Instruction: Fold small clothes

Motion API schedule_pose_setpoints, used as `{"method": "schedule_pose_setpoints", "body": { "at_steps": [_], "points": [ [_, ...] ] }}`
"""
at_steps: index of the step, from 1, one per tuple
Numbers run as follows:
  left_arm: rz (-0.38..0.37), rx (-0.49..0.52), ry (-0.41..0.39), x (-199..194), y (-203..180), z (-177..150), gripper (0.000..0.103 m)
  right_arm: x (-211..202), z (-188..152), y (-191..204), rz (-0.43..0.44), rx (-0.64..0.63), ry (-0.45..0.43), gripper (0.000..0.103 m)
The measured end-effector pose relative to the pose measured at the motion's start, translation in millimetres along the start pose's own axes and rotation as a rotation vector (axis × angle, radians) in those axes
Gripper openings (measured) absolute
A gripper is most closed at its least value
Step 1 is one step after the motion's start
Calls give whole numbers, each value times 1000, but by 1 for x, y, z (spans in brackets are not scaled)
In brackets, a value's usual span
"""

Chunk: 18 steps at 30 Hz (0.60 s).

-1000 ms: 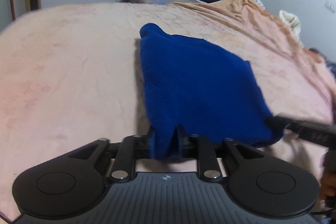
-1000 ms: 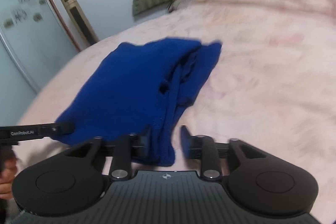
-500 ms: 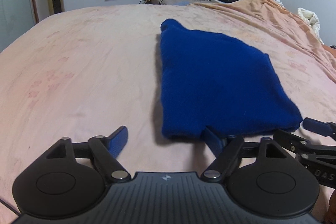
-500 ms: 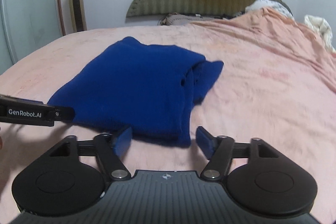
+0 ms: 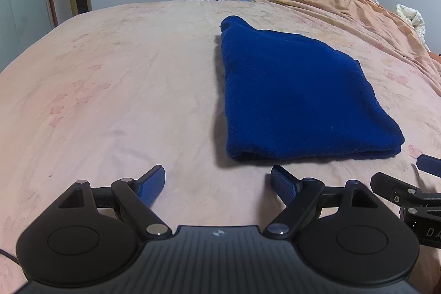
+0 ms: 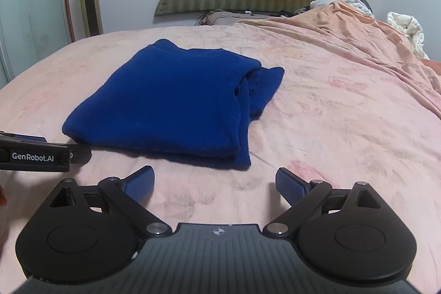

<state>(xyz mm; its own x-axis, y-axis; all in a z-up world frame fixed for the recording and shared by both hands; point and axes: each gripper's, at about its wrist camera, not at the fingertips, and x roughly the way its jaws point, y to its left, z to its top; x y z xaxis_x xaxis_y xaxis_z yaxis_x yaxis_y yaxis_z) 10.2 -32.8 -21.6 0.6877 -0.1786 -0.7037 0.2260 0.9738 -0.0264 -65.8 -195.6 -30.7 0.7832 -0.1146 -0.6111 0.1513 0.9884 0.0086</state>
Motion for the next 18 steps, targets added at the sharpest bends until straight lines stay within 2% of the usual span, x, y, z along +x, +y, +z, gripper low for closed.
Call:
{"method": "schedule_pose_setpoints", "body": {
  "at_steps": [6, 18],
  "points": [
    [30, -3, -1, -4, 3, -3, 84, -6, -4, 3, -21, 0, 14, 98],
    [37, 9, -4, -5, 11, -9, 85, -10, -3, 16, -23, -13, 13, 102]
  ]
}}
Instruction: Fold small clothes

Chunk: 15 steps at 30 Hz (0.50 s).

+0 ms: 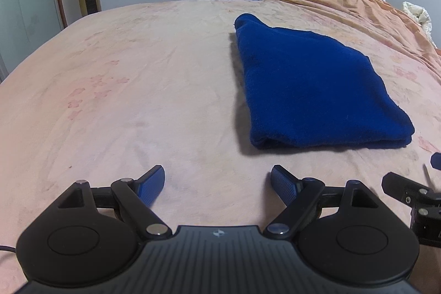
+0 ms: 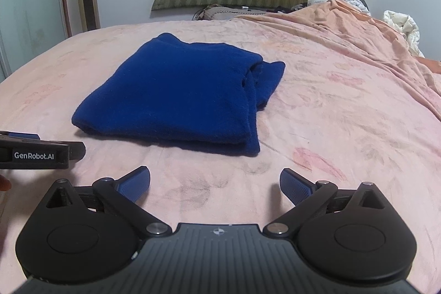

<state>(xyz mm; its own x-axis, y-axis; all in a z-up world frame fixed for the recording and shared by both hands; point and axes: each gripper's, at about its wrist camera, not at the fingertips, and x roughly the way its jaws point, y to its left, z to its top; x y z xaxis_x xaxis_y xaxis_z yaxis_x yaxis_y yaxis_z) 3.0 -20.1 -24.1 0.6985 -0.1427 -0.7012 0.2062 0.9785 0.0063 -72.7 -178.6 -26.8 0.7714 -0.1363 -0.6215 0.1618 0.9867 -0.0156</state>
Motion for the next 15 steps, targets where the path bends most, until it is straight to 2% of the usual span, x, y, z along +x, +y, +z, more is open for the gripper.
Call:
{"method": "schedule_pose_setpoints", "body": {
  "at_steps": [5, 15],
  "points": [
    [8, 19, -13, 0, 2, -2, 88, 2, -1, 3, 5, 0, 5, 102],
    [29, 13, -61, 3, 4, -14, 103, 17, -5, -8, 0, 36, -5, 102]
  ]
}}
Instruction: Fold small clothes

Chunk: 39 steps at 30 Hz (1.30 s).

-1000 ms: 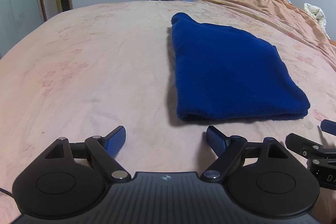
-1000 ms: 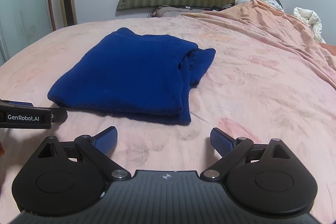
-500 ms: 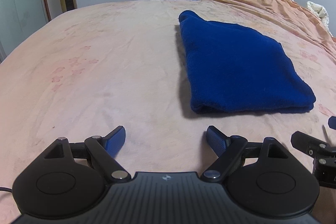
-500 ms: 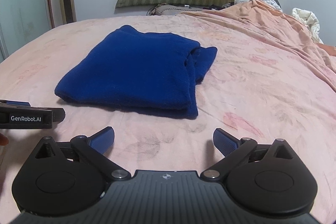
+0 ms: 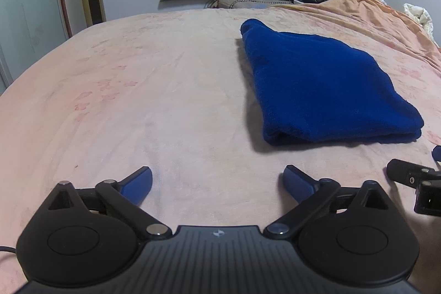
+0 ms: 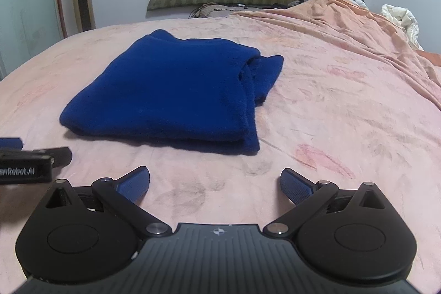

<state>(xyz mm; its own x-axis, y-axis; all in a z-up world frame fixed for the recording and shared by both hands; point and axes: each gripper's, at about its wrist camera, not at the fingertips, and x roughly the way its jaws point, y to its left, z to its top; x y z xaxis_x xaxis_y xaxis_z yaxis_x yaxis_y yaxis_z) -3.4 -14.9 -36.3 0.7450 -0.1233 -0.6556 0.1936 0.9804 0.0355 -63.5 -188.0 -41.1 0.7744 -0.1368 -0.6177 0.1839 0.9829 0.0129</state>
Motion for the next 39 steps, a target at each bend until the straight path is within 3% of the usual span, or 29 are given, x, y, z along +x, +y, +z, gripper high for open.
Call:
{"method": "schedule_pose_setpoints", "body": {
  "at_steps": [39],
  "points": [
    [-4, -1, -11, 1, -1, -2, 103, 9, -3, 0, 32, -12, 8, 103]
  ]
}}
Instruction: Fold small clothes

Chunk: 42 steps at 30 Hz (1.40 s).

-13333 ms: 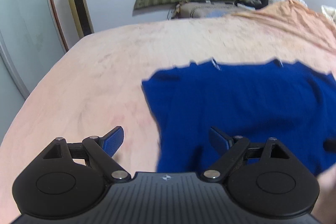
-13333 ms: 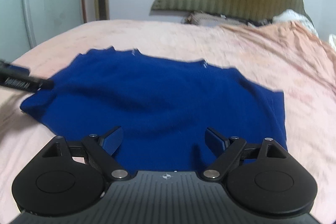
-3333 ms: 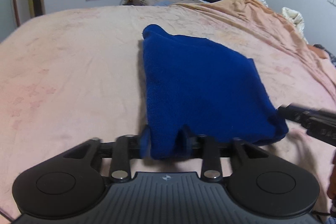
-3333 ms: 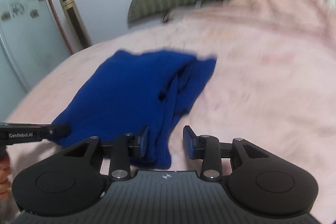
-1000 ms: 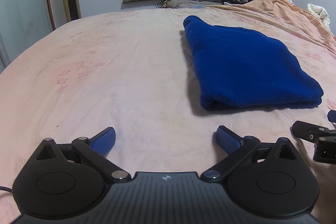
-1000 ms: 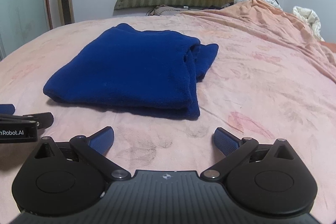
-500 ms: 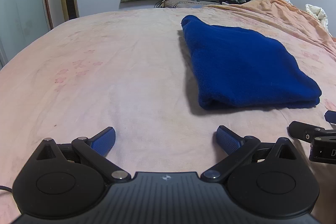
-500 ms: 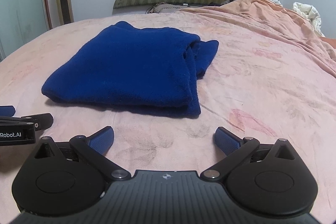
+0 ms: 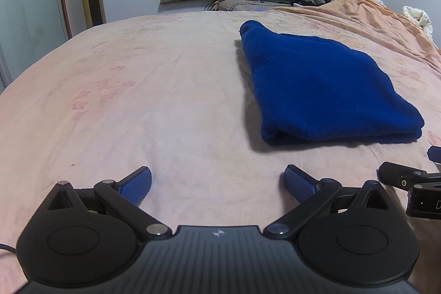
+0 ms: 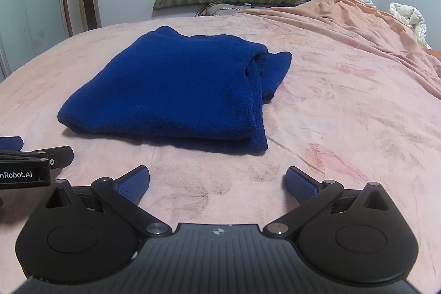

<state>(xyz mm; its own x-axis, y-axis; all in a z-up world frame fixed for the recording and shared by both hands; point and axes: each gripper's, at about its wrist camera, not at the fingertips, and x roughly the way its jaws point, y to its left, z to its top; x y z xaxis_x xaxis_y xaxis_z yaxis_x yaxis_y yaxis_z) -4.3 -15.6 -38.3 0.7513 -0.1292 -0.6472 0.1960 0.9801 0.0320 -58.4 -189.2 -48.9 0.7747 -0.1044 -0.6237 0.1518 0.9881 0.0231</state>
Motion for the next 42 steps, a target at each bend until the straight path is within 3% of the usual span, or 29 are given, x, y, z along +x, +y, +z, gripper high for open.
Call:
{"method": "schedule_pose_setpoints", "body": {
  "at_steps": [30, 37, 42],
  "points": [
    [1, 4, 3, 0, 0, 0, 103, 0, 0, 2, -8, 10, -8, 102],
    [4, 21, 44, -5, -1, 7, 103, -14, 7, -4, -4, 93, 8, 103],
    [-3, 5, 66, -9, 3, 13, 103, -19, 10, 5, -36, 30, 14, 103]
  ]
}}
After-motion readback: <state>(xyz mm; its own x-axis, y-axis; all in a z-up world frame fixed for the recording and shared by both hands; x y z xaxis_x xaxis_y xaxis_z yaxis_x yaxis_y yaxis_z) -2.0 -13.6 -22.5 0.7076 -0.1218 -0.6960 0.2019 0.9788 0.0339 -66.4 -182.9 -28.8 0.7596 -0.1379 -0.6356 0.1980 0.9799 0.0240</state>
